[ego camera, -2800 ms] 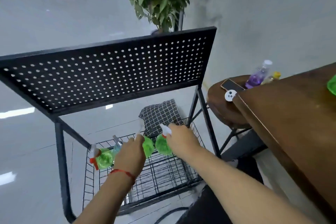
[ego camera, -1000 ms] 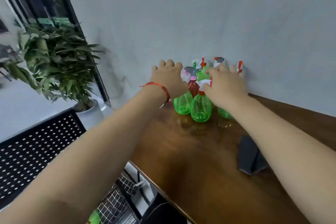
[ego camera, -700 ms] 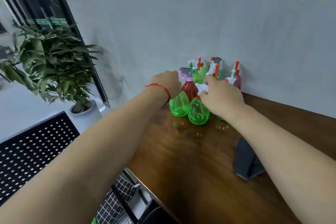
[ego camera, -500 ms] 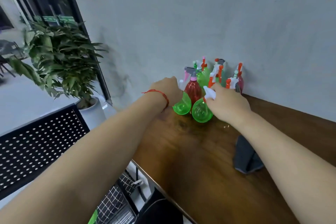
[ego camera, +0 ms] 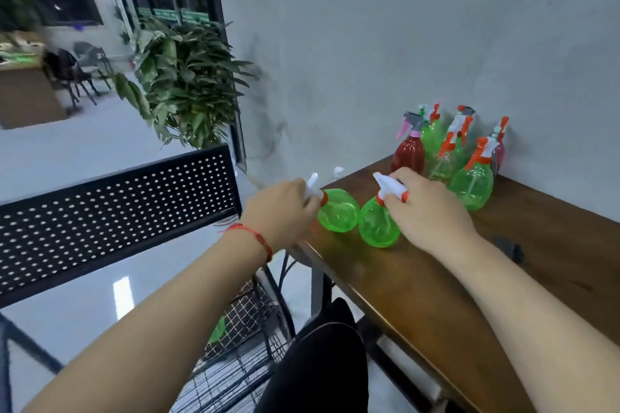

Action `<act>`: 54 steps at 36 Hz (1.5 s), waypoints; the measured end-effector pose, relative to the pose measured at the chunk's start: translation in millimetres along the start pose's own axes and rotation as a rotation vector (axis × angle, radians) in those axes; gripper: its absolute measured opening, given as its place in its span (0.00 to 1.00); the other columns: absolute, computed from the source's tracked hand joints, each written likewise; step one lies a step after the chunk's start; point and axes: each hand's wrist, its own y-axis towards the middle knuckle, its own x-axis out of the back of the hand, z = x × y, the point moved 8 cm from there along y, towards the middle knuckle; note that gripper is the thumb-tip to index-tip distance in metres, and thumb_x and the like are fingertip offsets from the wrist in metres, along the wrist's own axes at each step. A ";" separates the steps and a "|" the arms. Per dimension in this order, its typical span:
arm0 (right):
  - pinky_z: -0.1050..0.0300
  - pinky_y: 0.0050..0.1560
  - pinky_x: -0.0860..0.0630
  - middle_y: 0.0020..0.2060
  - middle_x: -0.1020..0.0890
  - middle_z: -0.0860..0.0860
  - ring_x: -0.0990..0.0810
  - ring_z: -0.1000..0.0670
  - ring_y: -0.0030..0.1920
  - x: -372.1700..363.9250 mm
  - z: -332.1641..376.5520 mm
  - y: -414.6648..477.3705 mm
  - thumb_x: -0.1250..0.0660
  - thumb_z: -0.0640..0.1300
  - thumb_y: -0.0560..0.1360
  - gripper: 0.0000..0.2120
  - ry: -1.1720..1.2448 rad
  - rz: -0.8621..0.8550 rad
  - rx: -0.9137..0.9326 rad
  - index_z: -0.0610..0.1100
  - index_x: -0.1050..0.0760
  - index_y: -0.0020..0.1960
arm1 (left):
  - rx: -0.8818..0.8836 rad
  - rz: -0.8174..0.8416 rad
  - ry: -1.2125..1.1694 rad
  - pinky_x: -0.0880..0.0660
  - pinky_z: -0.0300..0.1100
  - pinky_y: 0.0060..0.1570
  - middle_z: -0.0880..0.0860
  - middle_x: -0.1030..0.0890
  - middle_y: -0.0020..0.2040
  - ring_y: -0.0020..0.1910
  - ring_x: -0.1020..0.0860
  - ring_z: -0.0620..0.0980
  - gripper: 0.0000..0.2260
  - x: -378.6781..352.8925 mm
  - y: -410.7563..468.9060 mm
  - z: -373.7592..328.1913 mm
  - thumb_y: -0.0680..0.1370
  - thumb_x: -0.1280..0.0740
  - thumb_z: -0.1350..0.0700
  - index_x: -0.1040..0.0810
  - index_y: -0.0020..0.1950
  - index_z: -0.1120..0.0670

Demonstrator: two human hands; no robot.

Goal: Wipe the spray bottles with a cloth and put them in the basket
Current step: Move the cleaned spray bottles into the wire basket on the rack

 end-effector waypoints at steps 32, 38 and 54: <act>0.52 0.40 0.34 0.51 0.21 0.49 0.24 0.42 0.48 -362.2 154.4 -21.6 0.39 0.48 0.82 0.10 0.024 0.676 0.157 0.50 0.24 0.62 | 0.621 0.279 0.014 0.17 0.50 0.49 0.47 0.18 0.44 0.42 0.17 0.47 0.21 -157.5 -207.9 336.4 0.85 0.54 0.34 0.29 0.52 0.46; 0.51 0.46 0.26 0.63 0.18 0.41 0.19 0.38 0.57 -422.0 161.3 -21.2 0.41 0.49 0.85 0.20 -0.014 0.746 0.111 0.47 0.30 0.76 | 0.744 0.327 0.039 0.19 0.48 0.45 0.48 0.19 0.42 0.39 0.18 0.49 0.19 -171.5 -237.4 383.2 0.86 0.52 0.36 0.29 0.52 0.48; 0.48 0.48 0.23 0.59 0.19 0.37 0.19 0.34 0.55 -490.0 163.4 -17.6 0.44 0.40 0.84 0.24 -0.003 0.729 0.073 0.52 0.34 0.78 | 1.005 0.200 0.078 0.37 0.45 0.29 0.59 0.15 0.54 0.28 0.29 0.47 0.21 -179.8 -283.3 454.5 0.89 0.52 0.49 0.38 0.81 0.53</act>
